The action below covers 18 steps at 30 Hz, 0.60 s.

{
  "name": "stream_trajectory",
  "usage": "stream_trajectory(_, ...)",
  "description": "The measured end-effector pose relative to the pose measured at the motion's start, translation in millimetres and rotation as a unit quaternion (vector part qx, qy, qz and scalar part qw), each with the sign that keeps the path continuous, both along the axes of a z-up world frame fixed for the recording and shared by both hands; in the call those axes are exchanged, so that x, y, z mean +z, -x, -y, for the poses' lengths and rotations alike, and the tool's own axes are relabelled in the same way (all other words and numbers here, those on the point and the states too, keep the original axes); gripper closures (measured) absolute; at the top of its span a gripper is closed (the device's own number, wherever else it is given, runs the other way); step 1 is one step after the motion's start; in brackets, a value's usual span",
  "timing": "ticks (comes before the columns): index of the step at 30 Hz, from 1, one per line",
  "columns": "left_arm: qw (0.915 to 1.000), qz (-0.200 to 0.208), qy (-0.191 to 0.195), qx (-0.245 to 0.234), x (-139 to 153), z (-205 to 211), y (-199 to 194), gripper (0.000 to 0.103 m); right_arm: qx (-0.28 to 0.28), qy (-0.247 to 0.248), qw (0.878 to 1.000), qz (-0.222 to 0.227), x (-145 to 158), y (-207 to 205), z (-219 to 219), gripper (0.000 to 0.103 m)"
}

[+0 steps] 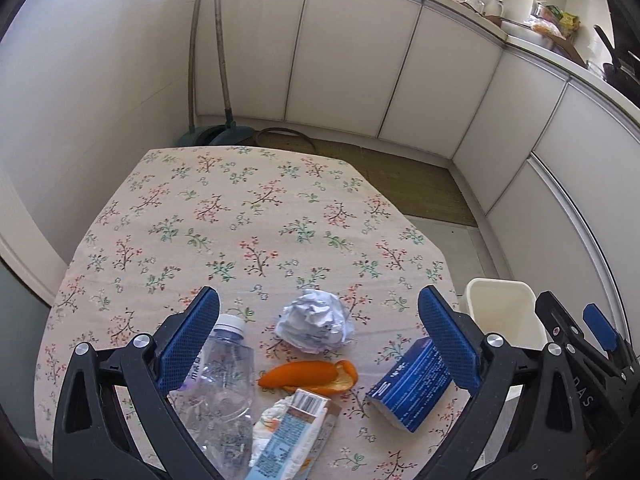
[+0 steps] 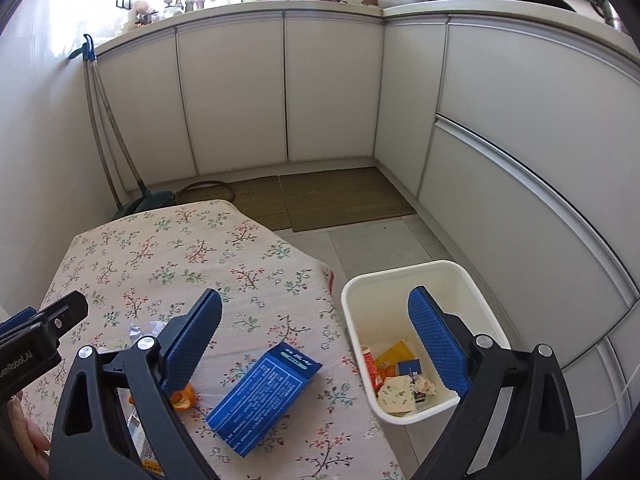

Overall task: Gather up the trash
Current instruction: 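Move both tools back over the table toward the water bottle, then lower the right tool onto the clear plastic water bottle and grasp it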

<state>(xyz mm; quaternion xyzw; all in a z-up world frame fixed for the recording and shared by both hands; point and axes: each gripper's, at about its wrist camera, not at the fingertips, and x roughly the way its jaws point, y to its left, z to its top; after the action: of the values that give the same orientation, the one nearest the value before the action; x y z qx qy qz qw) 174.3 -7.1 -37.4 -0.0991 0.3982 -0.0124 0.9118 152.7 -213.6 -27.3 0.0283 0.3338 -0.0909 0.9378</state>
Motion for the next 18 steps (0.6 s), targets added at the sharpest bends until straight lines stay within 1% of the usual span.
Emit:
stream_trajectory(6, 0.9990, -0.031, -0.001, 0.033, -13, -39, 2, 0.008, 0.039, -0.009, 0.999, -0.024, -9, -13, -35, 0.011)
stream_trajectory(9, 0.9979, -0.040, -0.004, 0.051, -18, -57, 4, 0.008, 0.060, -0.010, 0.998, -0.035, -12, -17, -53, 0.011)
stream_trajectory(15, 0.9946, -0.052, -0.011, 0.089, -23, -96, 9, 0.008, 0.103, -0.019, 0.991, -0.079, -29, -31, -90, 0.011)
stream_trajectory(18, 0.9923, -0.059, -0.012, 0.108, -26, -116, 11, 0.008, 0.127, -0.025, 0.986, -0.104, -39, -38, -110, 0.011)
